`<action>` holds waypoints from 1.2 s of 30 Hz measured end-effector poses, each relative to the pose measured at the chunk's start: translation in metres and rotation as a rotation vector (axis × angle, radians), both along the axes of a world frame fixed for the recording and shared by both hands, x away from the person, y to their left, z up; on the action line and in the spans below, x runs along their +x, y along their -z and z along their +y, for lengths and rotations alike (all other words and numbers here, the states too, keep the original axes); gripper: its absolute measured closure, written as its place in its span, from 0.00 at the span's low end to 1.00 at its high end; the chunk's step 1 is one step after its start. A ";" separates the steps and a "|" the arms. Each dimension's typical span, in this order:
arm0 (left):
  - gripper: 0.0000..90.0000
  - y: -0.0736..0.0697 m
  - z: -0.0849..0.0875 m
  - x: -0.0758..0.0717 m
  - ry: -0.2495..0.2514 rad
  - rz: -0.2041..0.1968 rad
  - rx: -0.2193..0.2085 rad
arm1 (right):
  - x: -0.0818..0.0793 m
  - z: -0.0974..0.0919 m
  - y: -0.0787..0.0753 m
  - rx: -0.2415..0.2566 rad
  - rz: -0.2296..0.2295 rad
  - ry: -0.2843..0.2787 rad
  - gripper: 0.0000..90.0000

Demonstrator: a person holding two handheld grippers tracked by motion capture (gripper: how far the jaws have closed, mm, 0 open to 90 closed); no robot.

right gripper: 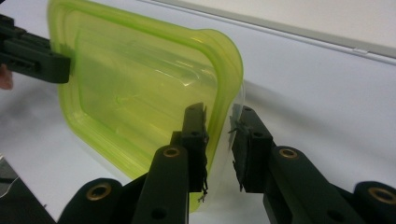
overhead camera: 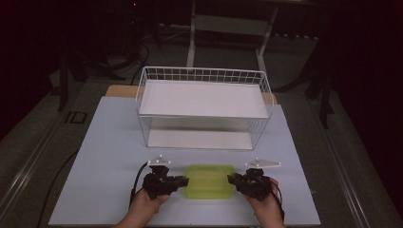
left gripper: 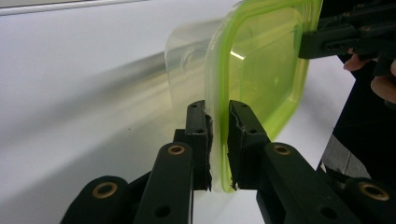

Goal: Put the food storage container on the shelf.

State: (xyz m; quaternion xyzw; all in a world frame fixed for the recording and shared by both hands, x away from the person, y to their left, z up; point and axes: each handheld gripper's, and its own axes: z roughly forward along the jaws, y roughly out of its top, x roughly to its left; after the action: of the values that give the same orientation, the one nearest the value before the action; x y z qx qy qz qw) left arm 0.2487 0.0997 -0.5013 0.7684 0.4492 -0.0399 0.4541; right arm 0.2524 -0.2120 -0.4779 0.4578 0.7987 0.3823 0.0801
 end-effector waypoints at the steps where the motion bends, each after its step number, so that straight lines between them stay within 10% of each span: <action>1: 0.89 0.000 0.000 0.000 0.001 0.003 -0.006 | 0.001 -0.001 0.000 0.008 0.005 0.005 0.84; 8: 0.90 -0.007 0.002 0.003 -0.001 -0.025 -0.012 | 0.003 -0.003 -0.004 0.032 0.008 0.011 0.86; 24: 0.90 -0.043 0.015 0.031 -0.056 -0.131 -0.037 | 0.026 0.011 -0.053 0.057 -0.137 0.023 0.88; 36: 0.90 -0.036 0.019 0.070 -0.096 -0.124 0.023 | 0.064 0.024 -0.037 0.063 -0.105 0.067 0.88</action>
State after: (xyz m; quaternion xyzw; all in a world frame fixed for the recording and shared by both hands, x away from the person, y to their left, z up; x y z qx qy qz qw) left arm 0.3186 0.1185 -0.4657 0.7522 0.4569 0.0346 0.4736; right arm 0.3159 -0.1878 -0.4407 0.4657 0.7653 0.4278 0.1201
